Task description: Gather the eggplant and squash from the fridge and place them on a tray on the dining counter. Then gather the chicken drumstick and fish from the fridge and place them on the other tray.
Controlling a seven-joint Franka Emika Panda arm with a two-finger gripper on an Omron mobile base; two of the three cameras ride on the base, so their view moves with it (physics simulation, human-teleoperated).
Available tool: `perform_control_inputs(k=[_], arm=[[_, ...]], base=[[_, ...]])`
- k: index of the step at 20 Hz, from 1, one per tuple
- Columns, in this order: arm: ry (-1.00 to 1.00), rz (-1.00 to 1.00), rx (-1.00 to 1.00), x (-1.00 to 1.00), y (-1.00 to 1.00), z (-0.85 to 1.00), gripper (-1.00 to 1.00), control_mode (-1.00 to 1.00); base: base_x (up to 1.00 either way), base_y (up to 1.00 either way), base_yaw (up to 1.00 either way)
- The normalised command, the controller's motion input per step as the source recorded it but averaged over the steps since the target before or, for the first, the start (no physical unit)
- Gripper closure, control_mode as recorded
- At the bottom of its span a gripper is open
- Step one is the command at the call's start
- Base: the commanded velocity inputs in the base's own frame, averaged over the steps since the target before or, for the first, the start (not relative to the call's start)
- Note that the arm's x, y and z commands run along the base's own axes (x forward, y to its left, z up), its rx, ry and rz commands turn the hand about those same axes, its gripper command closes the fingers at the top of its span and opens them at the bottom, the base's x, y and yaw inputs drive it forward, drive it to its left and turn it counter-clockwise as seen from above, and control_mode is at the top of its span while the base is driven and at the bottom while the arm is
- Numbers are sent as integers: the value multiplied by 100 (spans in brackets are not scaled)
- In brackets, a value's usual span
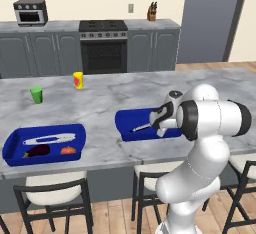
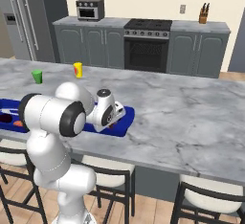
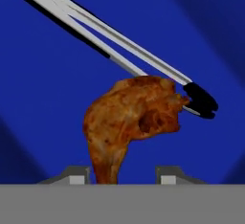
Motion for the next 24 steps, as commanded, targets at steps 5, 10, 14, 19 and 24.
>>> perform_control_inputs(k=[5,10,14,19,24], arm=[[0,0,0,0,-9,0,-100,-100],[0,0,0,13,-2,39,-100,-100],[1,0,0,1,0,45,-100,-100],[2,-11,0,-50,-3,30,-100,-100],[3,-45,3,-81,0,32,-100,-100]], base=[[0,0,0],[0,0,0],[0,0,0],[0,0,0],[0,0,0]])
